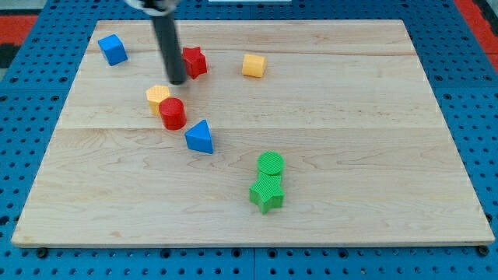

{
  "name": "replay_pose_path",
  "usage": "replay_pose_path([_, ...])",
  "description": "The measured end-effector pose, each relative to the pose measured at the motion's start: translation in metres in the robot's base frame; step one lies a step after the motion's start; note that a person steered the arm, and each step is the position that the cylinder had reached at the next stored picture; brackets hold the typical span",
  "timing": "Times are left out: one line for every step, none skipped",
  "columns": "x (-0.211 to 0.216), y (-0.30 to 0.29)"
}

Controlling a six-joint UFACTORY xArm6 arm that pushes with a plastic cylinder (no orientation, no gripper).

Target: Slide the blue triangle to the center left

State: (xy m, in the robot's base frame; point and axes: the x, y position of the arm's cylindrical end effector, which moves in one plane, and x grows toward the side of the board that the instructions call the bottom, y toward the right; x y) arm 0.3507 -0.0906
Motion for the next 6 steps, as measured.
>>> replay_pose_path([0.051, 0.063])
replay_pose_path([0.102, 0.093])
replay_pose_path([0.113, 0.033])
replay_pose_path([0.115, -0.026])
replay_pose_path([0.138, -0.038])
replay_pose_path([0.166, -0.04])
